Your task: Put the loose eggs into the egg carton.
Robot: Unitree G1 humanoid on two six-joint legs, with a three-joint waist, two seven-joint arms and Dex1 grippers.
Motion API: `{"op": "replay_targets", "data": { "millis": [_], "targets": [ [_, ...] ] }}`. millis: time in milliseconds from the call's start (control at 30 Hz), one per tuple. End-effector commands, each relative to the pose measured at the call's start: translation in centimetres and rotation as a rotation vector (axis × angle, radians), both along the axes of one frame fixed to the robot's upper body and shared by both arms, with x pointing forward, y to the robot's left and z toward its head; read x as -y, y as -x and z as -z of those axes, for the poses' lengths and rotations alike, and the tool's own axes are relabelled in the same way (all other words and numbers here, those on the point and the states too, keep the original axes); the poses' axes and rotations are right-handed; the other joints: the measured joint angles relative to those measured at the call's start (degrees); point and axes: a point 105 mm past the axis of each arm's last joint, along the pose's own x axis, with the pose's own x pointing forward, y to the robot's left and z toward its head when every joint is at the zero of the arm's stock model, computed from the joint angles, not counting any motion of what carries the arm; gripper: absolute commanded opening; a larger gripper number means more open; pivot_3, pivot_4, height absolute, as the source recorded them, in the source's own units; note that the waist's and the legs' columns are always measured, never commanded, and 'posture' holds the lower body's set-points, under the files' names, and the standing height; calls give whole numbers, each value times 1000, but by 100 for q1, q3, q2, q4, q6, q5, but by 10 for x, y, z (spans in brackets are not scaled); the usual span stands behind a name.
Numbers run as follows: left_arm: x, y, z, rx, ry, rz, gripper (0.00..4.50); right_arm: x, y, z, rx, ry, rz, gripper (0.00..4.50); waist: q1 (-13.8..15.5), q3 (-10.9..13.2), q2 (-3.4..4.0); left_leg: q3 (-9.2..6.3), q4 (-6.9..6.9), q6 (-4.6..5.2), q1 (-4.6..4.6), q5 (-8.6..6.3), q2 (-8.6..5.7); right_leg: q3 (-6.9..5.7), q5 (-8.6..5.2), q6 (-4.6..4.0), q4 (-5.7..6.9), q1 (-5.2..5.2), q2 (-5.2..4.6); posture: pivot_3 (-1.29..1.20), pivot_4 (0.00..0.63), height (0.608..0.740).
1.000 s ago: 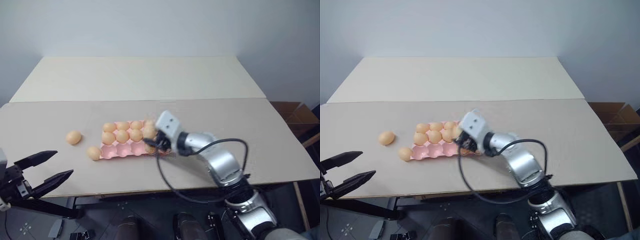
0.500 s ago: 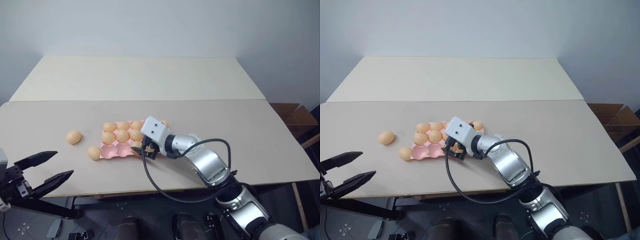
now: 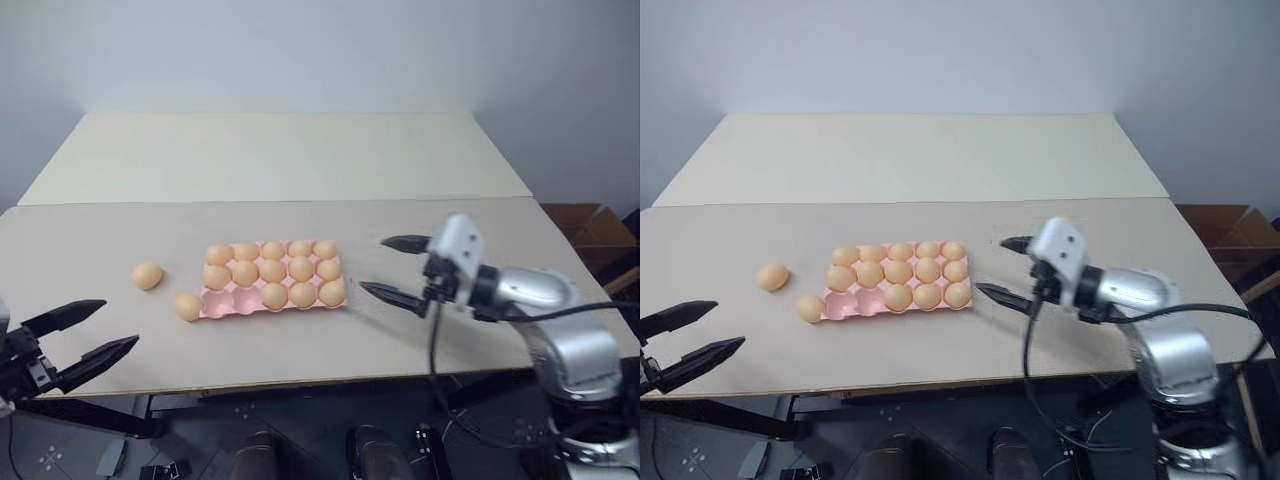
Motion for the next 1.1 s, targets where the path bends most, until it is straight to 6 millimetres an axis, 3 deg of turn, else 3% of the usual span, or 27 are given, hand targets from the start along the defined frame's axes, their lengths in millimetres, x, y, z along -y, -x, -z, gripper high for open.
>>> {"op": "replay_targets", "data": {
  "millis": [33, 133, 300, 667, 1100],
  "targets": [
    [-9, 7, -5, 15, -12, -38, 4500, 28, 11, -1, 0, 11, -43, 4482, 13, 1, 1, -2, 0, 0, 1, 0, -1, -1, -7, -6, 0, 4, 0, 0, 150, 740],
    [-17, 11, 1, 8, -29, -91, 4500, 38, 14, 7, -19, 33, -46, 4482, 12, 1, 2, 1, 0, 0, 10, 0, -3, 3, -14, 2, -2, 13, -3, 0, 150, 740],
    [-15, 11, 18, -19, -42, -193, 4500, 33, 11, 7, -8, 0, -32, 4482, 34, 1, 1, 2, 0, 0, 15, 0, -2, 8, -21, 17, 0, 15, -6, 0, 150, 740],
    [10, -36, 56, -75, -25, -329, 4500, 24, 8, 0, 4, -40, -20, 4482, 123, 1, 1, -3, 0, 0, 10, 0, -11, 12, 3, -9, -4, 20, -7, 0, 150, 740],
    [26, -87, 74, -125, -125, -126, 4500, 17, 8, -9, 31, -66, -7, 4482, 113, 1, 1, -4, 0, 1, 6, 0, -11, 9, 23, 18, -6, 18, -3, 0, 150, 740]
  ]
}}
